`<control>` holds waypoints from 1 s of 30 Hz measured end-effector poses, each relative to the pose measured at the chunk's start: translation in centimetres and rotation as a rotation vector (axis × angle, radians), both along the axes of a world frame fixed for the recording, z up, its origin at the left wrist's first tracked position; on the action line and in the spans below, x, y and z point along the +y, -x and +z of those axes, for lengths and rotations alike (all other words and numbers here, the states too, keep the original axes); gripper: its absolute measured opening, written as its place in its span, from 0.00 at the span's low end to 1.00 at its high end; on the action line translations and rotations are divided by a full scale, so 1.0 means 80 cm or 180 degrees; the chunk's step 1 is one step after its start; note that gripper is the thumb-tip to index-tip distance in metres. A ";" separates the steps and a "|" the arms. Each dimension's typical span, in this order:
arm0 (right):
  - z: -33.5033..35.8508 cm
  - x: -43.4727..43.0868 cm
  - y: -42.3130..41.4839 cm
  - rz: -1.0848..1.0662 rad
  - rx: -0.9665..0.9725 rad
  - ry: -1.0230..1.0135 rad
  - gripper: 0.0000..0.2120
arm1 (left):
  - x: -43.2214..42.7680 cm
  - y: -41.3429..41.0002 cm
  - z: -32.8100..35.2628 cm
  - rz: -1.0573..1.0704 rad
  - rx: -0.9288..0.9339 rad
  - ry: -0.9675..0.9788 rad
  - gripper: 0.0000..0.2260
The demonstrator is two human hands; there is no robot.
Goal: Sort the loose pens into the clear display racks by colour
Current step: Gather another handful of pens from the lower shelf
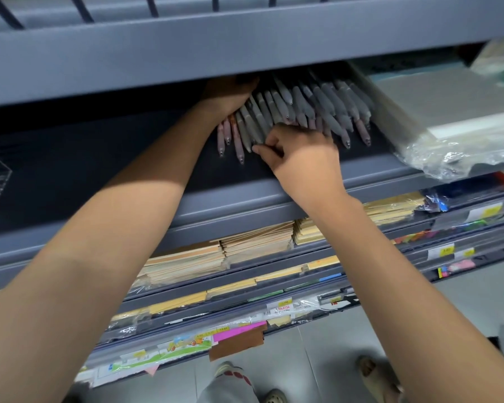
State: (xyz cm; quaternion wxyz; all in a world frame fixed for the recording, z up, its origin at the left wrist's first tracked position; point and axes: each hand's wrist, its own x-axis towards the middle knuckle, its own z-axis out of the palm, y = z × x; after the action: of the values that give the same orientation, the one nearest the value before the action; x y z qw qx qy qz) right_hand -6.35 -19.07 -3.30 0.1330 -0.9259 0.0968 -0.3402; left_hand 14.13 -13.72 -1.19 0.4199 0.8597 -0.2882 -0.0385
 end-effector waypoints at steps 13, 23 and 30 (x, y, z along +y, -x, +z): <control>0.007 -0.013 0.015 -0.0877 -0.1032 -0.1530 0.09 | 0.008 0.039 0.039 -0.0086 0.1872 -0.1217 0.41; 0.009 -0.025 0.017 -0.0829 -0.0686 -0.1853 0.06 | -0.008 0.105 0.032 0.0648 0.1583 -0.0761 0.42; 0.043 -0.064 0.024 -0.0887 -0.0677 -0.1091 0.11 | -0.006 0.102 0.033 0.0596 0.1517 -0.0931 0.33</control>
State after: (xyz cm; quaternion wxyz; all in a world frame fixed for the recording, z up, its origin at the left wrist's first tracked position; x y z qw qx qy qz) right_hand -8.28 -24.16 0.13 0.2494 -0.8264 0.2653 -0.4294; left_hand 6.01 -14.22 1.42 0.3491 0.9007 -0.0923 -0.2416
